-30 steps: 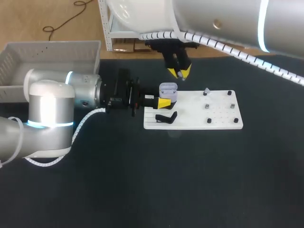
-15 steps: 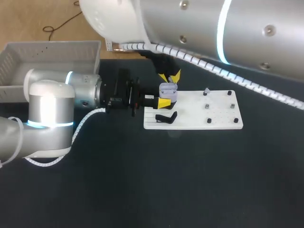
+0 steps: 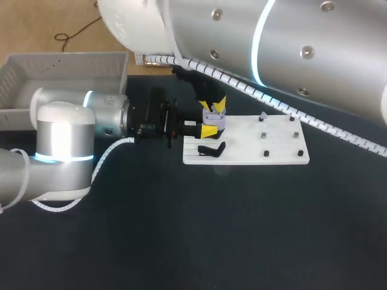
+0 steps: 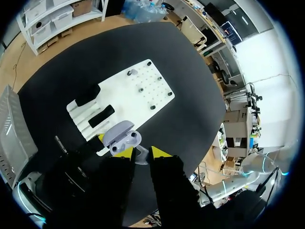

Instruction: Pick up each earbud case from the left stands, insert the matching earbuds, close the lid, and place the case in the box.

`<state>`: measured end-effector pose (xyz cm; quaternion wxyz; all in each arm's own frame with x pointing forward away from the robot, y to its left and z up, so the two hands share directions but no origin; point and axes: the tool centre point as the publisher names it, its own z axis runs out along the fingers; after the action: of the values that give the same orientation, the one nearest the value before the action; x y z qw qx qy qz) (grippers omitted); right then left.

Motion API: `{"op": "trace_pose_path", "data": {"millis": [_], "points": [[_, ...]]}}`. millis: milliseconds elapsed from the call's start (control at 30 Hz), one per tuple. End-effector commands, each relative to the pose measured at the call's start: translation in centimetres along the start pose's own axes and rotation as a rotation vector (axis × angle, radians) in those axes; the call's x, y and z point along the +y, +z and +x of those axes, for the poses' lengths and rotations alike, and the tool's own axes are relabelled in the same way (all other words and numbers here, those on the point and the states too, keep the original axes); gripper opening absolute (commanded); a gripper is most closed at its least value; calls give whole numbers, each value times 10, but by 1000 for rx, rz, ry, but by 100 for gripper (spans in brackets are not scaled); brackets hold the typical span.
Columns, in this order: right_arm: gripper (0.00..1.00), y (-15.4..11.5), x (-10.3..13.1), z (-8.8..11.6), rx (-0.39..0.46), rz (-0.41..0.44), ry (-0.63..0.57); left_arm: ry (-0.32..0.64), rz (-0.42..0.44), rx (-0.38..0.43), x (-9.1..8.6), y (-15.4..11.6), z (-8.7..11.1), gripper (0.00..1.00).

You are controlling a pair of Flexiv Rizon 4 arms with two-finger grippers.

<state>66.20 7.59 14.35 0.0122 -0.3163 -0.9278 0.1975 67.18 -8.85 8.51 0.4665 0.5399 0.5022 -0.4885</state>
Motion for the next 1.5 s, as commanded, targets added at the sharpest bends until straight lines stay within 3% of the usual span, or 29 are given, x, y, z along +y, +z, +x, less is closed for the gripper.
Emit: {"op": "trace_pose_path", "data": {"millis": [33,1500], "points": [[0,3,0,-2,5,-3,1,3,-5,-2,-2,0,0,0],[0,21,4,-9,46,-2,-3,3,-5,-2,-2,0,0,0]]}}
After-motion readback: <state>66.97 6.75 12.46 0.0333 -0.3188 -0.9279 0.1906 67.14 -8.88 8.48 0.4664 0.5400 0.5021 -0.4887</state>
